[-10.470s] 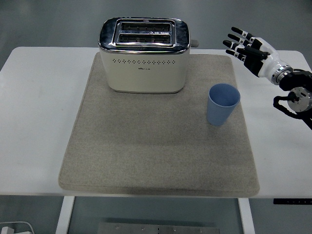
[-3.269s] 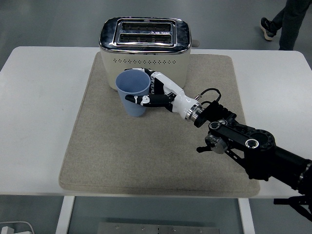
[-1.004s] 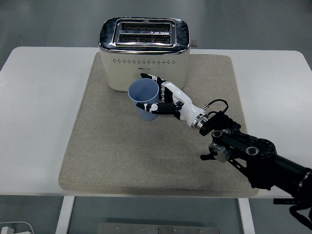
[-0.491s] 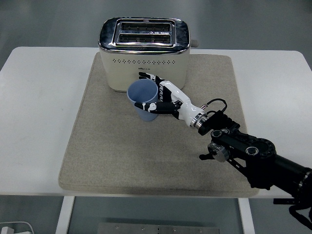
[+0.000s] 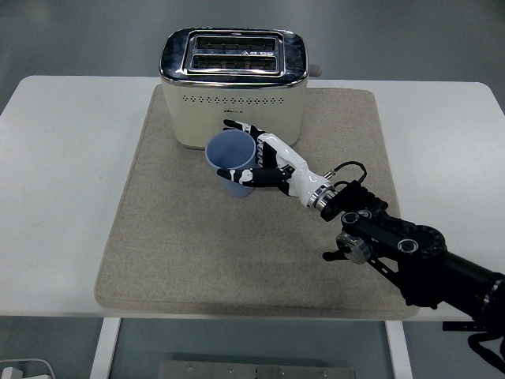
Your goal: Put the water cup in front of the bread machine
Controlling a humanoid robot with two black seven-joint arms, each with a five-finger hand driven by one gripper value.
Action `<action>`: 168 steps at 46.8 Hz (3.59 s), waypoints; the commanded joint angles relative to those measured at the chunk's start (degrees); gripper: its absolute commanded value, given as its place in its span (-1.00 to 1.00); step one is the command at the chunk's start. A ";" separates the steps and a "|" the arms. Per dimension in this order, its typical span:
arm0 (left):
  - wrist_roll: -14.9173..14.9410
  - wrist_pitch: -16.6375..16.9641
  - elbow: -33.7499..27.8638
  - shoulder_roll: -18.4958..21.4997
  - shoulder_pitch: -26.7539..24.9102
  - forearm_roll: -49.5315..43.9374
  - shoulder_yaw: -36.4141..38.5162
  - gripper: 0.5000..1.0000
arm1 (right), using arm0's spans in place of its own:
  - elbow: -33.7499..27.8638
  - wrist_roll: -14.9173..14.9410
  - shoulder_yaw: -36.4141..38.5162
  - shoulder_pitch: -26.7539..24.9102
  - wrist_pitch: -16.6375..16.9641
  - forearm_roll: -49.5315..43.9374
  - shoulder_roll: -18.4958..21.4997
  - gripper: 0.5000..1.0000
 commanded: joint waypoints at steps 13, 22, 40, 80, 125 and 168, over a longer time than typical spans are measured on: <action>0.00 0.00 0.00 0.00 0.00 0.00 0.00 1.00 | 0.00 0.00 0.27 -0.18 1.09 0.10 -2.20 0.68; 0.00 0.00 0.00 0.00 0.00 0.00 0.00 1.00 | 0.34 0.00 0.27 -1.06 1.09 0.10 -2.99 0.68; 0.00 0.00 0.00 0.00 0.00 0.00 0.00 1.00 | 3.51 0.00 0.36 -1.76 1.00 0.10 -6.15 0.68; 0.00 0.00 0.00 0.00 0.00 0.00 0.00 1.00 | 5.18 0.00 6.51 -4.04 8.82 0.19 -20.21 0.69; 0.00 0.00 0.00 0.00 0.00 0.00 0.00 1.00 | -1.85 -27.43 8.09 6.85 9.26 26.03 -21.71 0.69; 0.00 0.00 0.09 0.00 0.00 0.00 0.00 1.00 | -2.55 -21.98 12.04 6.77 9.35 31.12 -21.18 0.69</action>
